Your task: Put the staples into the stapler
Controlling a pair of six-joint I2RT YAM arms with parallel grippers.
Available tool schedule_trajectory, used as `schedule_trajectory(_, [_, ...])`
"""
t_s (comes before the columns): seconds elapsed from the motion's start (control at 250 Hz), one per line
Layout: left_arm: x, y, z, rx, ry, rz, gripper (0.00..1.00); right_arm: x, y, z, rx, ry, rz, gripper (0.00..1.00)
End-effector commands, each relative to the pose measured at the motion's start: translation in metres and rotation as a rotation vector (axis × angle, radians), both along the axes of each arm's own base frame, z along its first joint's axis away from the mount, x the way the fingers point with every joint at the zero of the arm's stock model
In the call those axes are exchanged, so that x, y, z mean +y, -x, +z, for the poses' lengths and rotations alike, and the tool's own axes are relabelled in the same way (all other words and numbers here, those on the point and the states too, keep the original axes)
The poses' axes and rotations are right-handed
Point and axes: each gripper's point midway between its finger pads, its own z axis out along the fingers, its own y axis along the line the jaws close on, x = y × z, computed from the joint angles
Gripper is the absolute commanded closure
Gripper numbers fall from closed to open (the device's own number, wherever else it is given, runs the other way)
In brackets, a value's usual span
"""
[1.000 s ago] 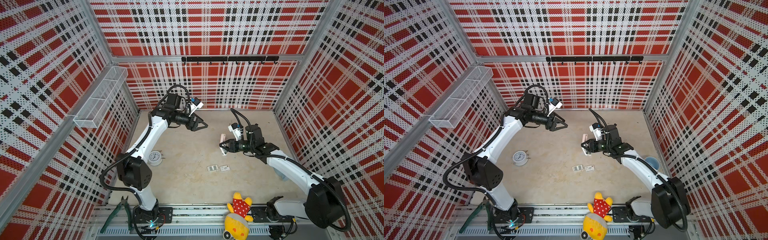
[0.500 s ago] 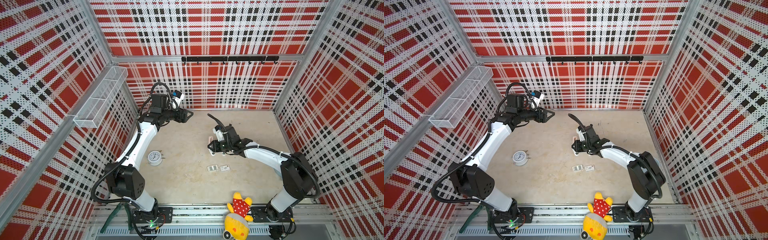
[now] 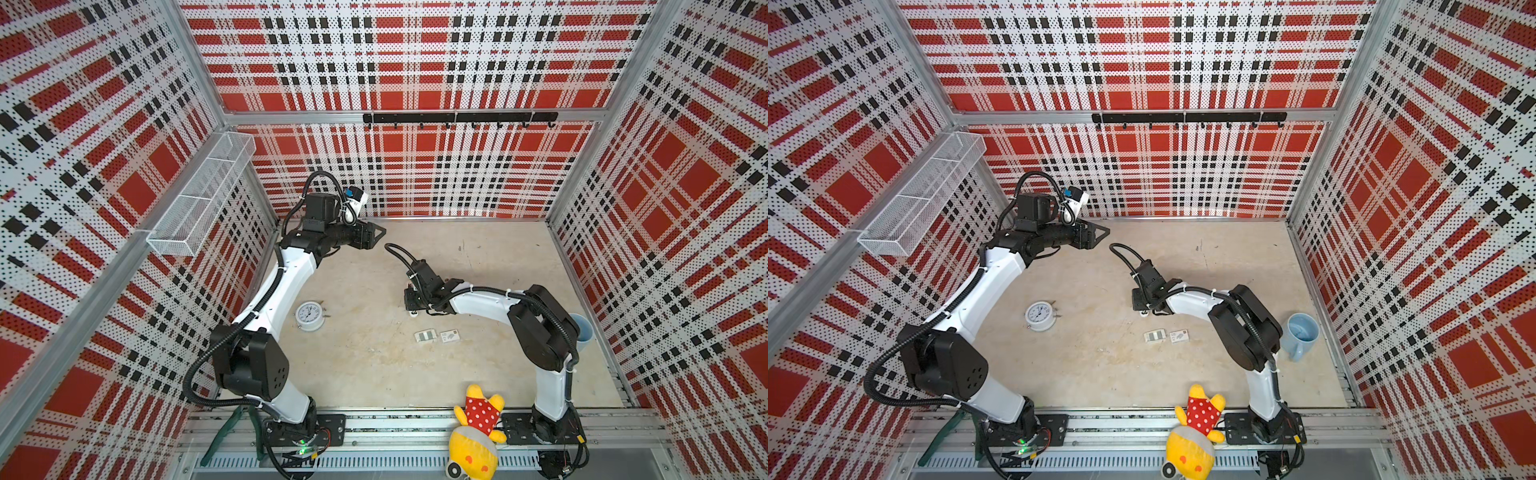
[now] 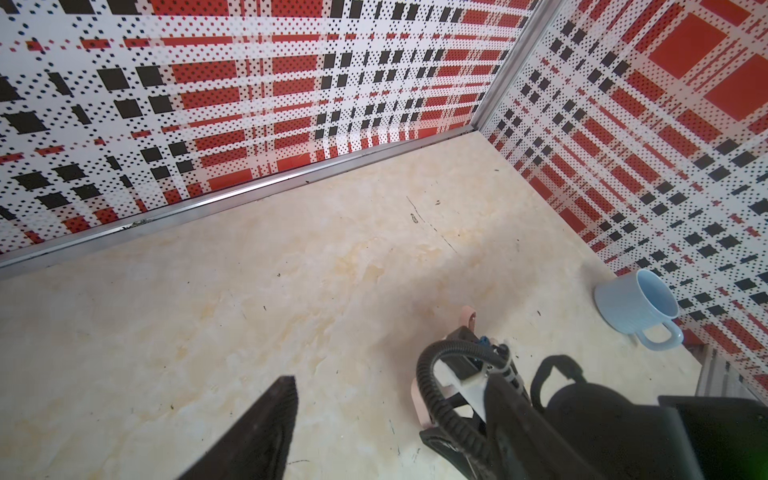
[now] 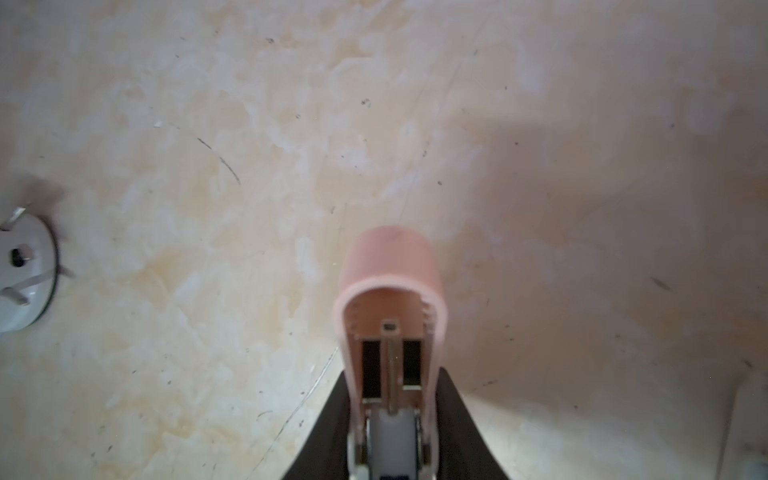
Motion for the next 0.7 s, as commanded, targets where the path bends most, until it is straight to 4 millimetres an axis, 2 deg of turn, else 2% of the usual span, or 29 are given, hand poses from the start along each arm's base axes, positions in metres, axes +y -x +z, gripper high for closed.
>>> schedule_trajectory(0.0, [0.003,0.002,0.012,-0.033,0.019,0.013,0.27,0.0,-0.017,0.009,-0.071,0.03,-0.085,0.78])
schedule_trajectory(0.188, [0.002,0.002,0.011,-0.029,0.022,0.011,0.27,-0.003,-0.021,0.005,-0.1,0.092,-0.113,0.76])
schedule_trajectory(0.44, [0.002,0.003,0.004,-0.014,0.022,0.007,0.27,-0.004,-0.02,-0.012,-0.073,0.114,-0.127,0.74])
schedule_trajectory(0.696, [0.001,0.003,0.004,-0.016,0.025,0.005,0.27,-0.01,-0.021,-0.015,-0.079,0.137,-0.149,0.7])
